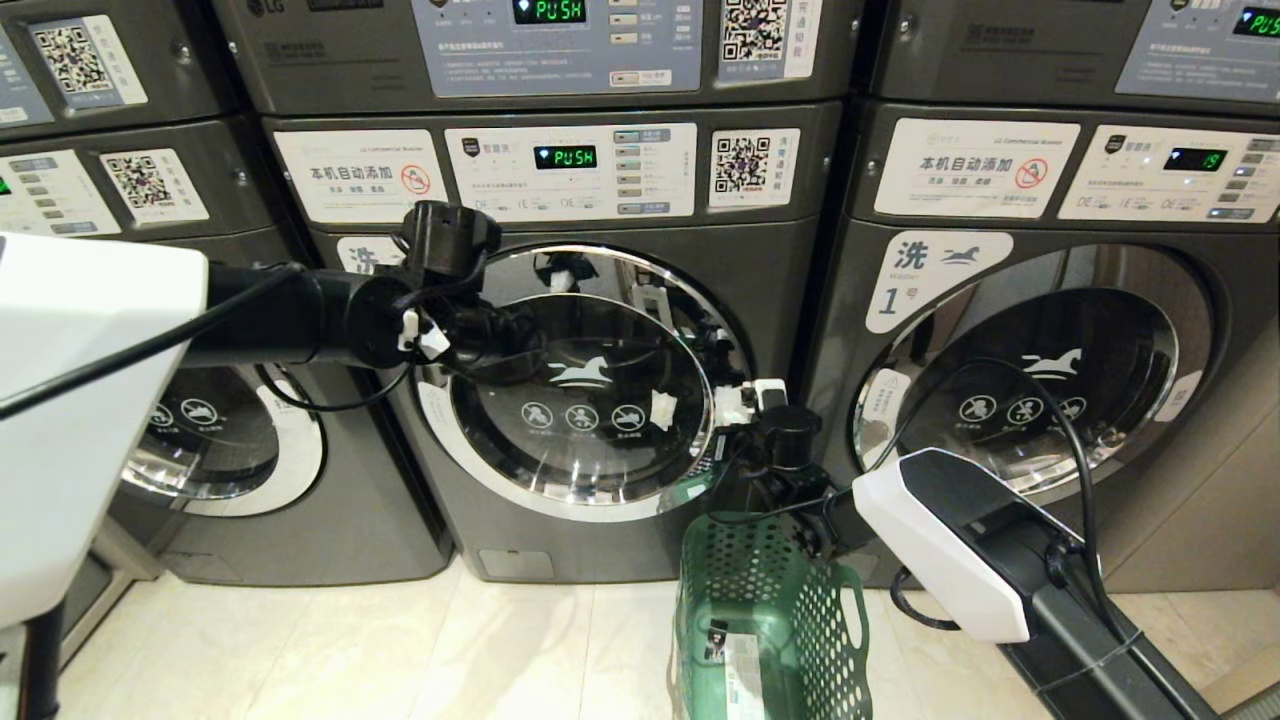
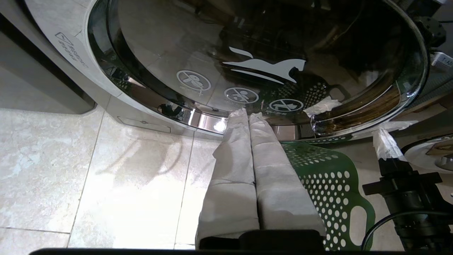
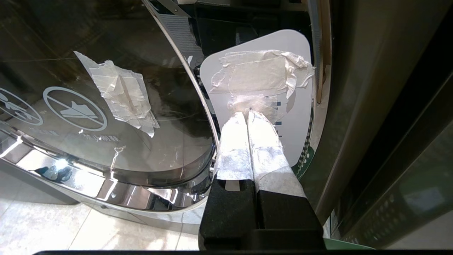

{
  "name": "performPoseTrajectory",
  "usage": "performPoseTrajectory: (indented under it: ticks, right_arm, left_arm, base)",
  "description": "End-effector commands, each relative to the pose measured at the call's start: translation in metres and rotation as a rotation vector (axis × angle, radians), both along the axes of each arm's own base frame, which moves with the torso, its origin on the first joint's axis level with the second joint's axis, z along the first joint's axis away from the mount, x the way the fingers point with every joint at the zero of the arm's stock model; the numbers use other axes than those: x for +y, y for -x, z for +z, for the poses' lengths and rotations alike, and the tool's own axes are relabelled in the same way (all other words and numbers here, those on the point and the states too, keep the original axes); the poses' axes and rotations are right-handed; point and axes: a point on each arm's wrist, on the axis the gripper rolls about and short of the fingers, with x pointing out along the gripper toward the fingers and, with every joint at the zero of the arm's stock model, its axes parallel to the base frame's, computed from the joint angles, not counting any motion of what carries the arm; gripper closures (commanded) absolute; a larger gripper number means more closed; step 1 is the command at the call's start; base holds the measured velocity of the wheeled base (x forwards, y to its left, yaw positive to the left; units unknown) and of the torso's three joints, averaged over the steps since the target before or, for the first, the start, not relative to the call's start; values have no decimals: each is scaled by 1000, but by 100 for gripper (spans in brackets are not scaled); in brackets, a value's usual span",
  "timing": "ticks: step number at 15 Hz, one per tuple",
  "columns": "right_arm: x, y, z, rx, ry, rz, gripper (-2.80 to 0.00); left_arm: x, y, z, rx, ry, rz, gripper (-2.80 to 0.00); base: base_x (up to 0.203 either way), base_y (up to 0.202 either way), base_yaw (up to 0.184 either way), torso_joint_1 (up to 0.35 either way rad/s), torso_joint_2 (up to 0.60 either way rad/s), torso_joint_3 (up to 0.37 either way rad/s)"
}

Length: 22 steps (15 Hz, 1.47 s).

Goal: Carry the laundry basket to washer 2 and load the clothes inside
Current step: Press the washing machine door tightly with the right hand

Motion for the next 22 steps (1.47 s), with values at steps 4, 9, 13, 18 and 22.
performPoseTrajectory:
  ticks: [4, 9, 13, 18, 22]
  right_arm:
    - [0, 0, 5, -12, -1, -2, 0]
    - [0, 0, 6, -15, -1, -2, 0]
    - [0, -1, 13, -29, 3, -4, 0]
    - [0, -6, 32, -84, -10, -10, 0]
    - [-1, -6, 38, -98, -6, -14, 0]
  left_arm:
    - [2, 2, -3, 13, -6, 3, 0]
    - [1, 2, -4, 12, -4, 2, 0]
    - [1, 3, -4, 21, -8, 0, 0]
    - [4, 10, -6, 35, -13, 0, 0]
    - [4, 12, -4, 30, -12, 1, 0]
  base:
    - [0, 0, 0, -1, 1, -68]
    - [0, 0, 0, 3, 2, -47]
    - [0, 0, 0, 0, 0, 0]
    - [0, 0, 0, 2, 3, -131]
    - [0, 0, 0, 4, 4, -190]
